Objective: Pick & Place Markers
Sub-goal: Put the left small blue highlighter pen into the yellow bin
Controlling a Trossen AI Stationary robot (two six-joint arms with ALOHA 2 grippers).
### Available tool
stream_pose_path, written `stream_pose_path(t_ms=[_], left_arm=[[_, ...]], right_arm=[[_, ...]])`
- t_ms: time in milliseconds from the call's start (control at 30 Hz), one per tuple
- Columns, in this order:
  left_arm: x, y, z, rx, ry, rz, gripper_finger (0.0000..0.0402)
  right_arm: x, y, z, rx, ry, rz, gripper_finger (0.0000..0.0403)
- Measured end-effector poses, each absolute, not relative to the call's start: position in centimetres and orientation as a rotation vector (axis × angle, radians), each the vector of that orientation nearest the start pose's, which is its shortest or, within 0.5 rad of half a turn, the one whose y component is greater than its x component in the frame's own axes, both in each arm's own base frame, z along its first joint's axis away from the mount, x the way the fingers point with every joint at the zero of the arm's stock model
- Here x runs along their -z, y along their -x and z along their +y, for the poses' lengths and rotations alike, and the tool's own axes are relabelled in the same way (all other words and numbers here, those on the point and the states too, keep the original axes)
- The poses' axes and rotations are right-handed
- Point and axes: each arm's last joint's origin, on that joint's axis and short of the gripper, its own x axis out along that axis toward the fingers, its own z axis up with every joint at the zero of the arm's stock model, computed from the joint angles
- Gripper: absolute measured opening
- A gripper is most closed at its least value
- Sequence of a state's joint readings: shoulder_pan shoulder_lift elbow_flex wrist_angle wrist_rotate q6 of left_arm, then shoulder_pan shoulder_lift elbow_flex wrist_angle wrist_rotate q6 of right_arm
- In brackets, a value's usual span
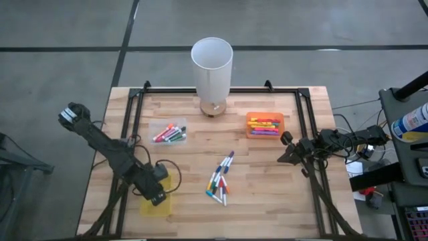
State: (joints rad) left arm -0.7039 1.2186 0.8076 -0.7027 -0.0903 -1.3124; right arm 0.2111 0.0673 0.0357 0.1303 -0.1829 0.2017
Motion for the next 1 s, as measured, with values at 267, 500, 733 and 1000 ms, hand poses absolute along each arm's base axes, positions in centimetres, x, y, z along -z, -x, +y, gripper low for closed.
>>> stream_pose_path(t_ms=[267, 500, 733, 1000], left_arm=[[-28.0, -21.4, -12.0, -0.060, 0.739, 0.933, 0.0103], [-31.6, -24.9, -9.9, 0.071, 0.702, 0.538, 0.0103], [-30.8, -27.2, -6.8, -0.065, 0.791, 0.484, 0.0103], [-25.9, -31.2, -4.2, -0.252, 0.809, 0.603, 0.0103]], right_arm=[[-18.3, -9.6, 2.6, -0.402, -0.201, -0.059, 0.0009], [-18.3, -9.6, 2.6, -0.402, -0.200, -0.059, 0.0009], [-18.3, -9.6, 2.6, -0.402, -0.201, -0.059, 0.0009], [-18.3, -9.6, 2.6, -0.402, -0.201, -0.059, 0.0009]])
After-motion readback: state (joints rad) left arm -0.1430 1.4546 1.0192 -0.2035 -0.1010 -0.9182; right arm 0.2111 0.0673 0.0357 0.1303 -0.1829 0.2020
